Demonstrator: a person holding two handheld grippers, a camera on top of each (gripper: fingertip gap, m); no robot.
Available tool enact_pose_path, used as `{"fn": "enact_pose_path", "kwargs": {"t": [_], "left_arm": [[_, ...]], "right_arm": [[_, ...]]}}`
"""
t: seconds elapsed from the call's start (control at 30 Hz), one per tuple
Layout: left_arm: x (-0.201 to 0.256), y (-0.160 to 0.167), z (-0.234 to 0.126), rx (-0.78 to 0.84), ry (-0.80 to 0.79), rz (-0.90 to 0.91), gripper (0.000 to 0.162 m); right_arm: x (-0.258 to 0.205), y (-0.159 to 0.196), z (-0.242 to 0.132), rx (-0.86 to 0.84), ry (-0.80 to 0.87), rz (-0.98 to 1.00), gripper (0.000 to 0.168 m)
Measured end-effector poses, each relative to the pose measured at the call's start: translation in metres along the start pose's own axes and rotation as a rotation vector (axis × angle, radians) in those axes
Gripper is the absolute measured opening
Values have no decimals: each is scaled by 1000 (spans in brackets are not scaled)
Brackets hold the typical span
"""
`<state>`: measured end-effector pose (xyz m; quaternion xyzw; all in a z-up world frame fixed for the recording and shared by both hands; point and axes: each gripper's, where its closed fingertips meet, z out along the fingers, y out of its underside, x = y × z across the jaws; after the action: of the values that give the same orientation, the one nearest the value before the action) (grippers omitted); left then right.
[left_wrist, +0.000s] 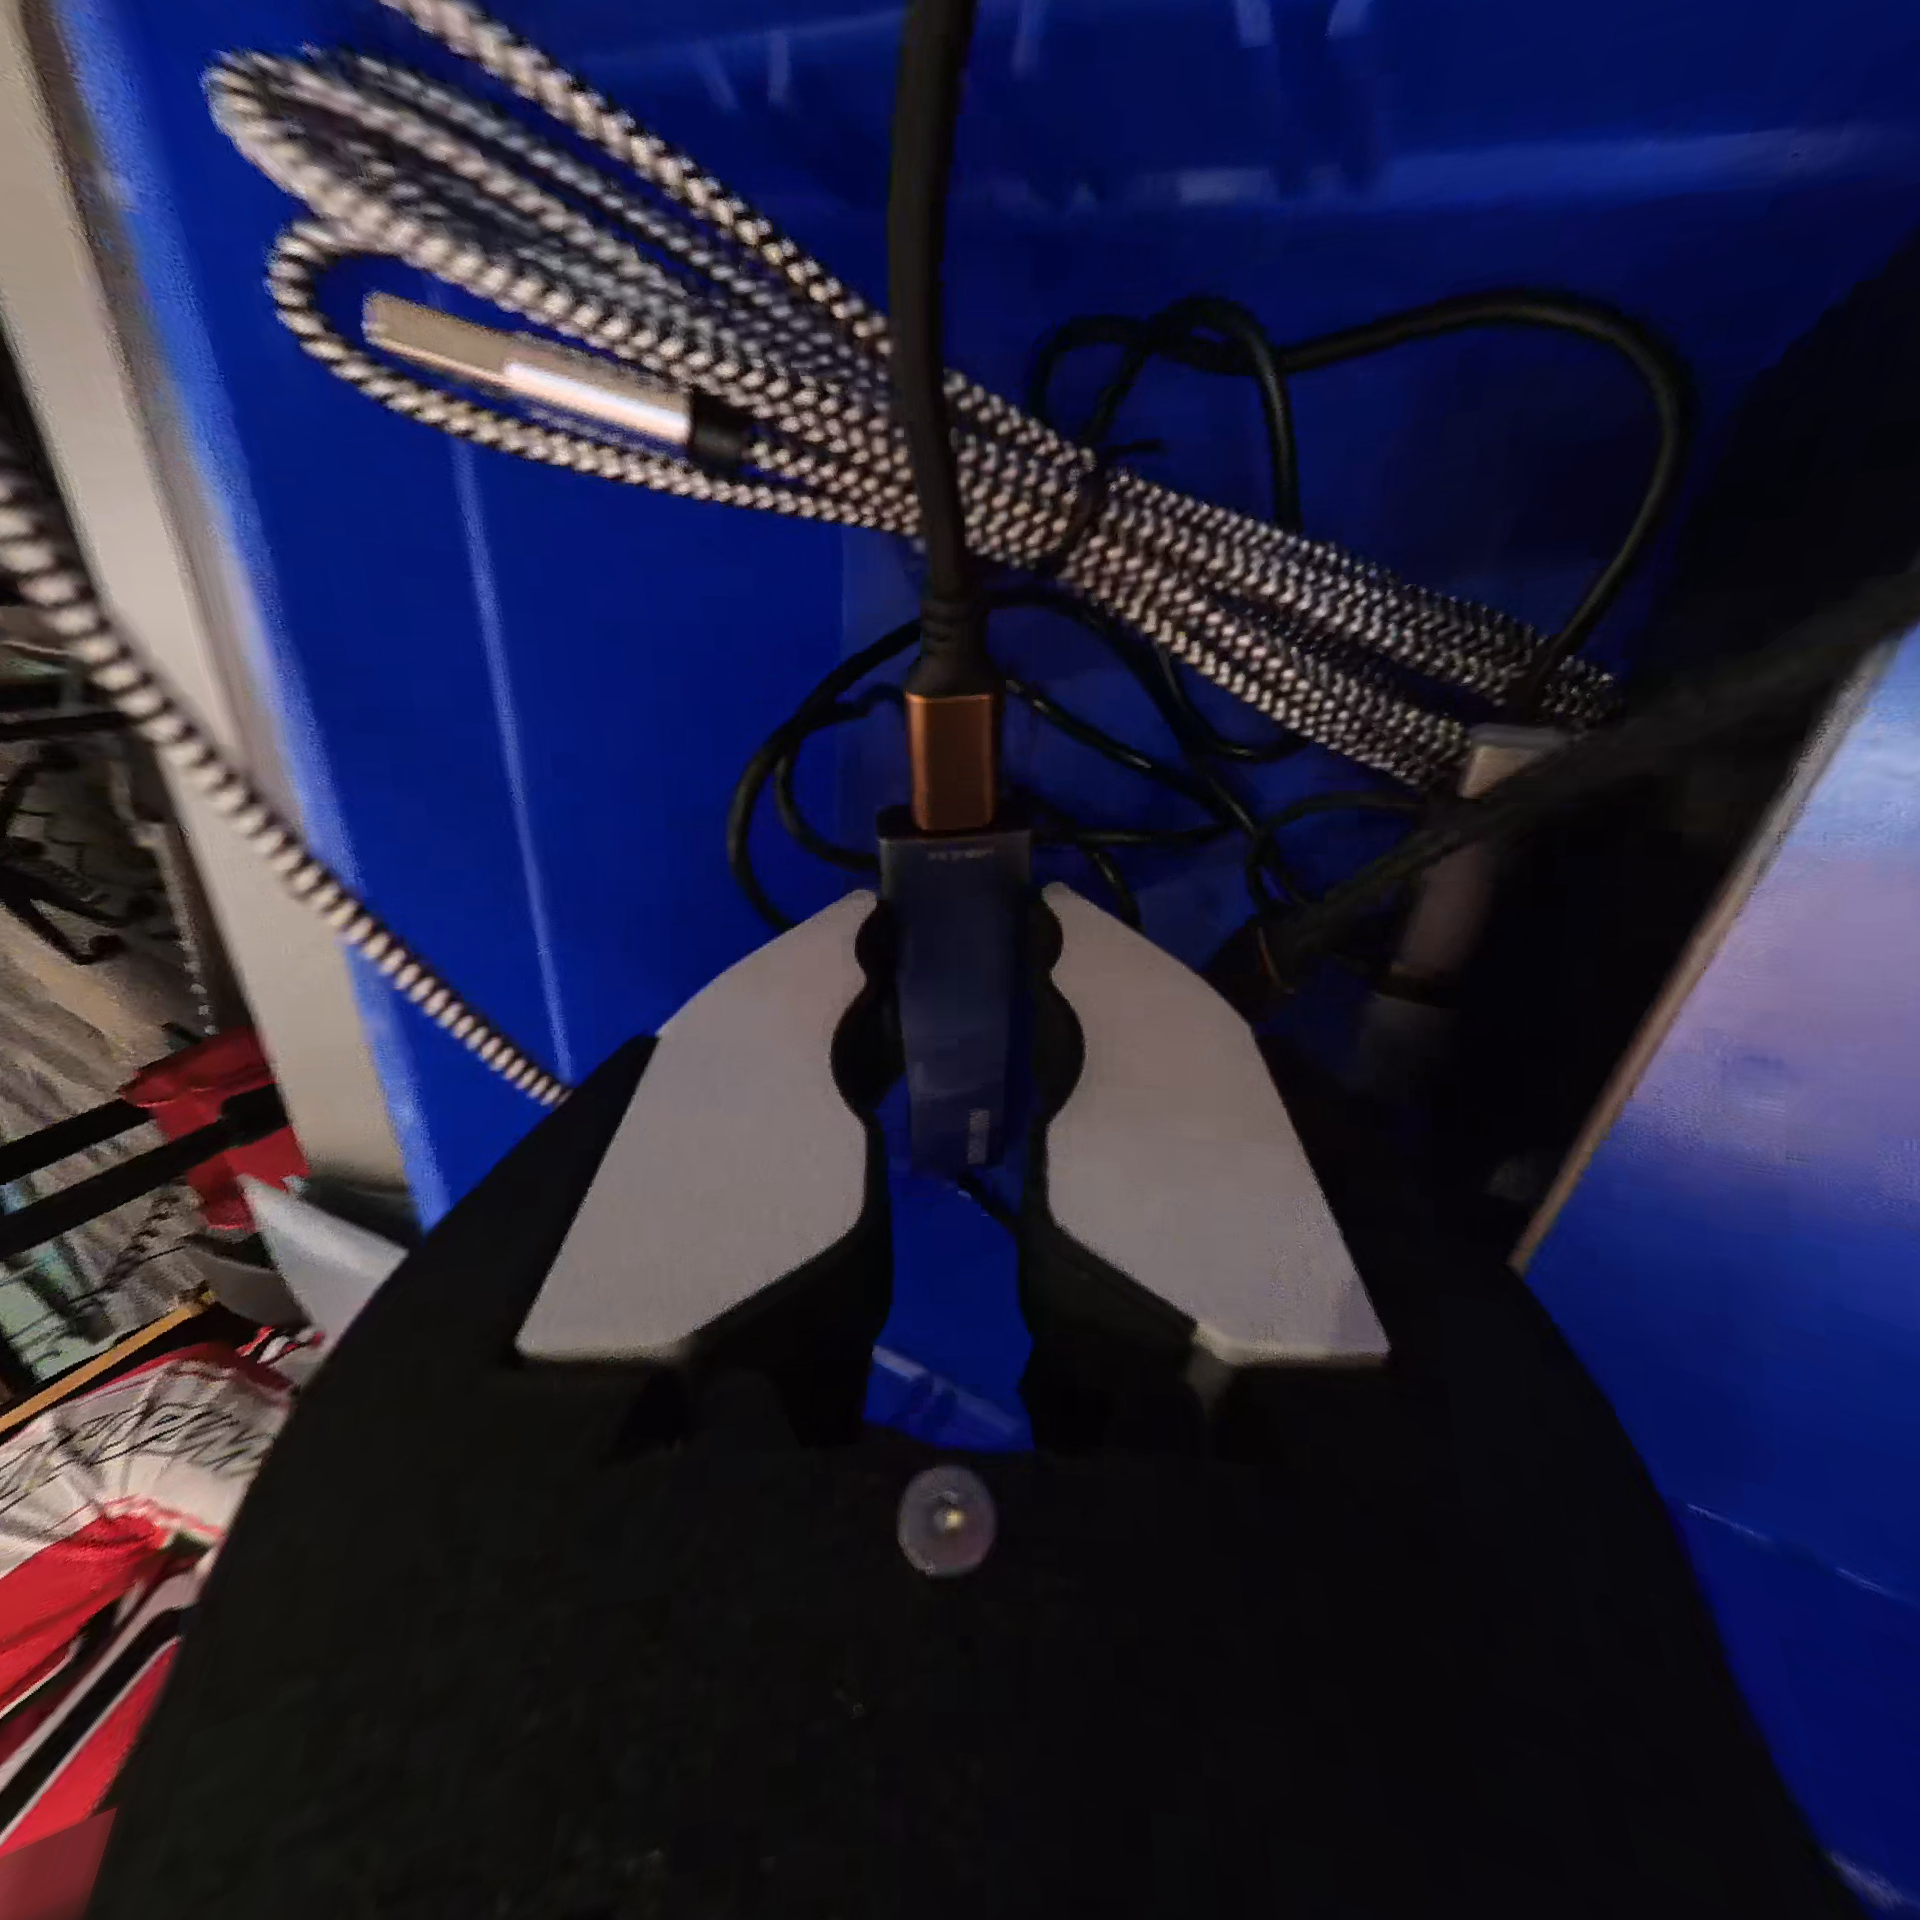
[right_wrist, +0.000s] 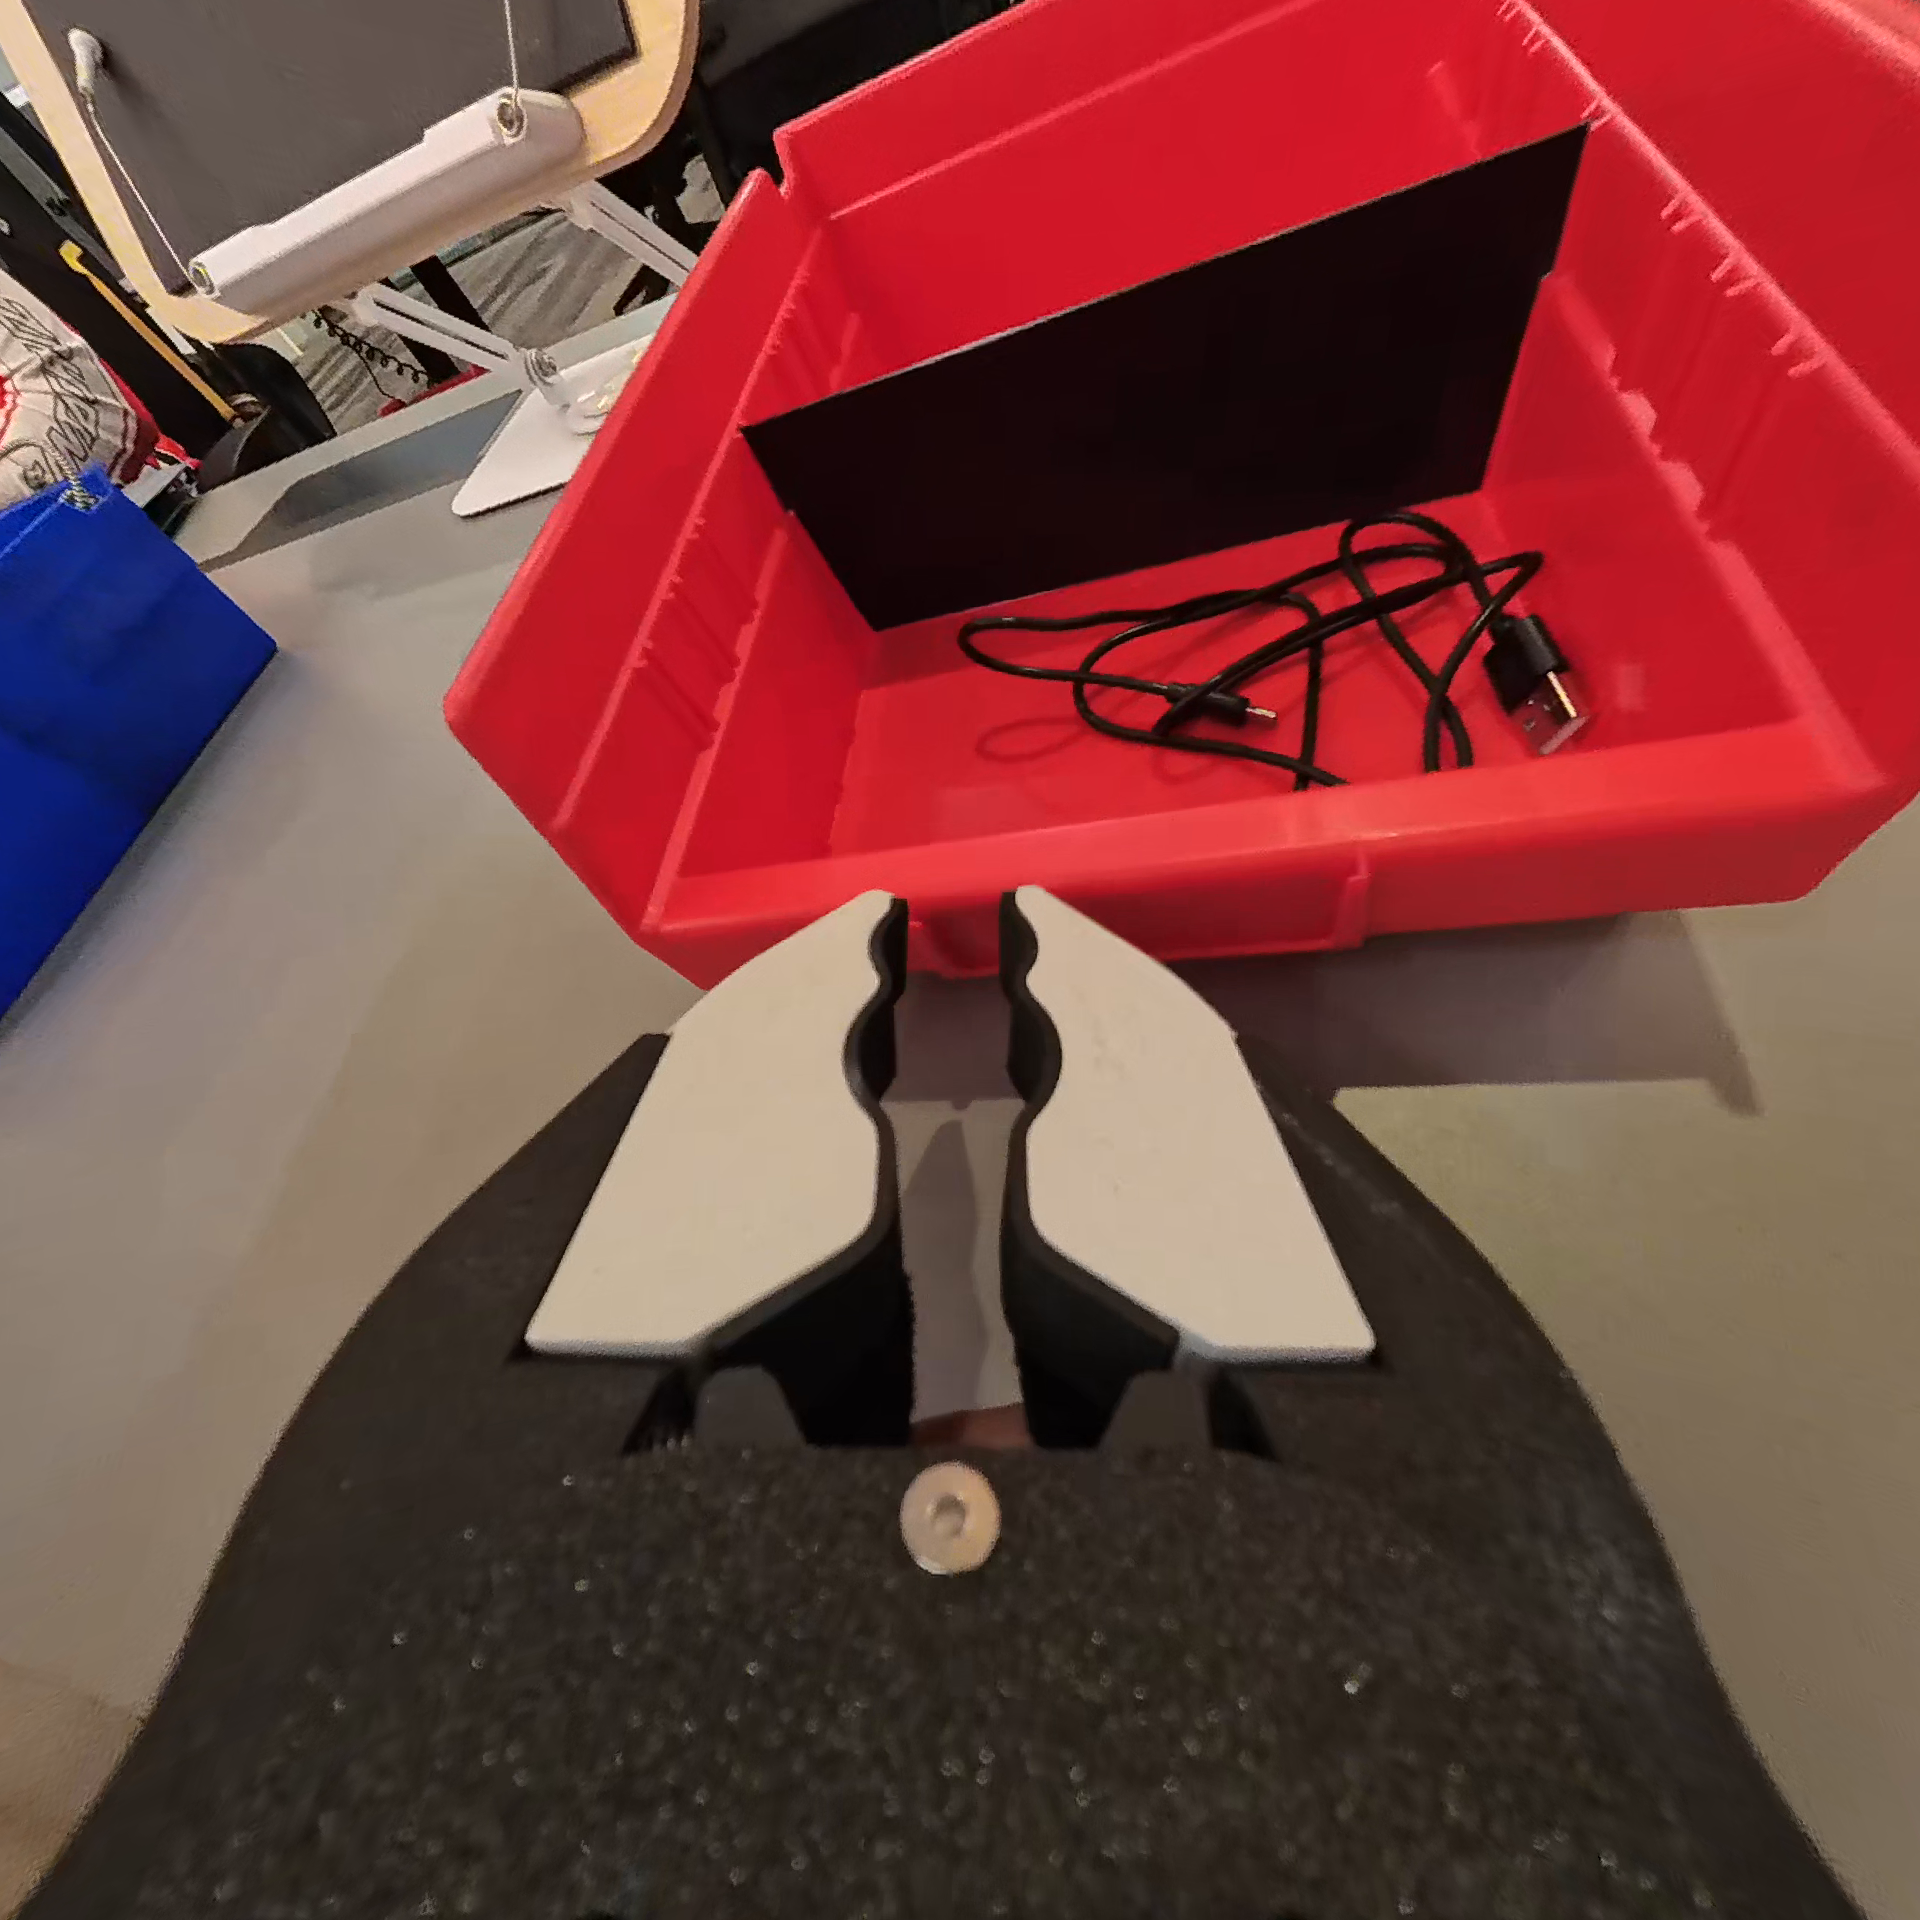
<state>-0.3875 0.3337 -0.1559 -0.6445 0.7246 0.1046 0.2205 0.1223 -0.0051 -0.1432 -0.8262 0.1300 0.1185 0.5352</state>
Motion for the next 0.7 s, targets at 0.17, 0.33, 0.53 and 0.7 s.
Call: {"fn": "enact_pose_path", "kwargs": {"t": [0.17,0.33,0.53,0.7], "left_arm": [[-34,-5,-54,127,-242,-77,24],[-61,-13,-152,285,-510,-172,23],[-97,-45,-310,534,-911,-315,23],[-93,-105,-388,786,-1065,-405,23]], "right_arm": [[4,-1,-4,10,13,2,16],[1,-4,-13,36,-16,42,16],[-13,-7,-19,58,-48,23,16],[-18,-10,-21,73,-54,5,16]]}}
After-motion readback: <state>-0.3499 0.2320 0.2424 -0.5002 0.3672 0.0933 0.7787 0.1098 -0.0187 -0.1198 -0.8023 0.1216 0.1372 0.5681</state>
